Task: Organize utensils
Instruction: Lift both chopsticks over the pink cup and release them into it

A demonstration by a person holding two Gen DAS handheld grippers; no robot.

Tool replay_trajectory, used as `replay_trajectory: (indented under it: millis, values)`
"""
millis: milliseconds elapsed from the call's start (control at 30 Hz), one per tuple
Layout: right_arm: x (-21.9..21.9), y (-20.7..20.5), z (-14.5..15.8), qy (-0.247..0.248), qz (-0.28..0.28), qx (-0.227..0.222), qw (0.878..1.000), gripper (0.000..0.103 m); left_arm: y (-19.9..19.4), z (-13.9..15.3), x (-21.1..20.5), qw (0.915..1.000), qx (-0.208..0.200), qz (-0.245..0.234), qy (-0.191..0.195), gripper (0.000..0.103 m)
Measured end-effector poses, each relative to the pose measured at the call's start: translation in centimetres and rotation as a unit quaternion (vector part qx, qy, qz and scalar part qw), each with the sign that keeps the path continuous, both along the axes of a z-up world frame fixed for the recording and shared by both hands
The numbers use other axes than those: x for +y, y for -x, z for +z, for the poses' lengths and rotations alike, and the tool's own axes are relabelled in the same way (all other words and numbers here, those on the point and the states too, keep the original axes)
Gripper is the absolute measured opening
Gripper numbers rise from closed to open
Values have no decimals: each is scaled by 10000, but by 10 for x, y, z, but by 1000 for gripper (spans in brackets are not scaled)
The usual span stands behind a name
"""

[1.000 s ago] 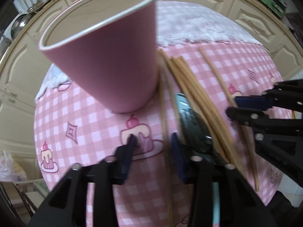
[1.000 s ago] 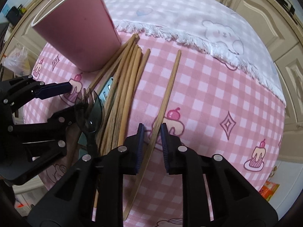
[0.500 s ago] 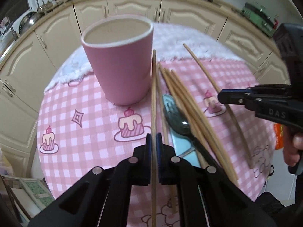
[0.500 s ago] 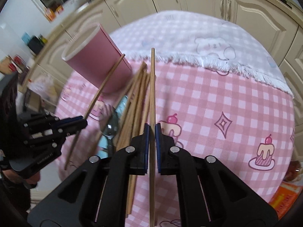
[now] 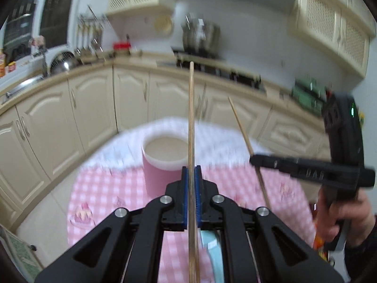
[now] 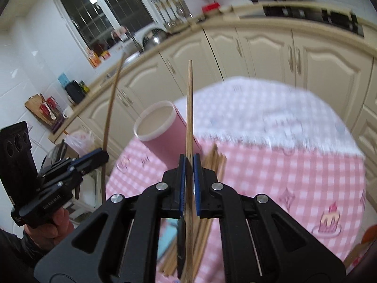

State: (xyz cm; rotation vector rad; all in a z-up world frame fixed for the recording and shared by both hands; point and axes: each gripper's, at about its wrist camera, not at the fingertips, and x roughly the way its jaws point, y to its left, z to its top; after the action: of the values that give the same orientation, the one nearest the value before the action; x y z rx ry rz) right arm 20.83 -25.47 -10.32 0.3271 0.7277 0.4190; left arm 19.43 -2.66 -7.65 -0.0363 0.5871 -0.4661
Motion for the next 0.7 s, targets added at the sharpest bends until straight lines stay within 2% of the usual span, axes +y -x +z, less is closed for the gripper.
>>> replay_trajectory:
  millis: [200,367,533,700]
  values:
    - [11,-19,56,-149,-107,-1095,9938,7,-19,48,10,9941,-781,372,650,5]
    - [25,-43,88,-384,-238,-1789,9828,7,-45,69,9,9852,-1249,605,1010,5]
    - [38,-70,93,-312,-340,-1976,9792,7,-66,74,1,9789,-1559,820,1036,5]
    - [46,-88,80,-273,-397,-1959,9794,7,-83,59,-5,9792,-1514,878,1028,5]
